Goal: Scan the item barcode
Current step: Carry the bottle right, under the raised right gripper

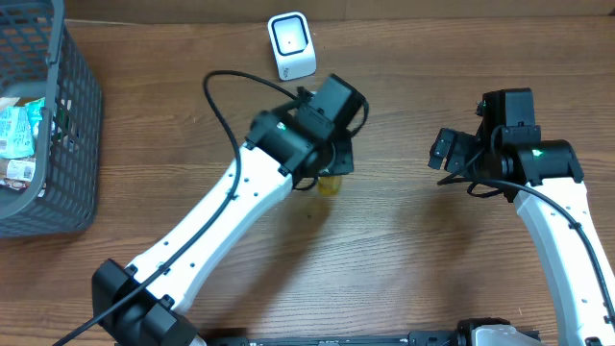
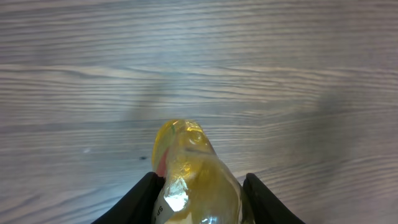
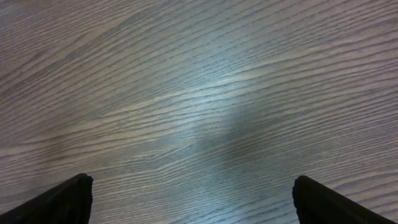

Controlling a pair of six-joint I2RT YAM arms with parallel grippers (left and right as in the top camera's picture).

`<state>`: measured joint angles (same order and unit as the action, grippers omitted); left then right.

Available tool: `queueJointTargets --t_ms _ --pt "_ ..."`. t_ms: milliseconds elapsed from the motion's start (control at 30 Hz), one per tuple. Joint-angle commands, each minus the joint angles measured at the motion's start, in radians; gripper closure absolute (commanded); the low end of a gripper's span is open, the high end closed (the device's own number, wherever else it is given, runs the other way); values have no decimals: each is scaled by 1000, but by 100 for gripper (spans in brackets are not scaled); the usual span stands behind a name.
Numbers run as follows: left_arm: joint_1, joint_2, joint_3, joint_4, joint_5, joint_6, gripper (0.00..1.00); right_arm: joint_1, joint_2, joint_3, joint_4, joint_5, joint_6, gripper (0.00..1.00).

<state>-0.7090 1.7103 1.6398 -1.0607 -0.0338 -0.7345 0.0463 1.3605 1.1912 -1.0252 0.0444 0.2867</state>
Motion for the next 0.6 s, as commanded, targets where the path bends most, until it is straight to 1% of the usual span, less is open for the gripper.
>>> queueJointTargets --t_ms 0,200,367,567 --pt "-31 3 -32 43 8 -34 96 -2 -6 21 2 10 -6 0" --pt "-84 3 -106 127 -82 -95 95 -2 -6 21 2 10 -6 0" --pt "-106 5 -126 192 -80 -100 95 -2 -6 21 2 10 -6 0" --pt "-123 41 -126 226 -76 -100 96 -2 -6 21 2 10 -6 0"
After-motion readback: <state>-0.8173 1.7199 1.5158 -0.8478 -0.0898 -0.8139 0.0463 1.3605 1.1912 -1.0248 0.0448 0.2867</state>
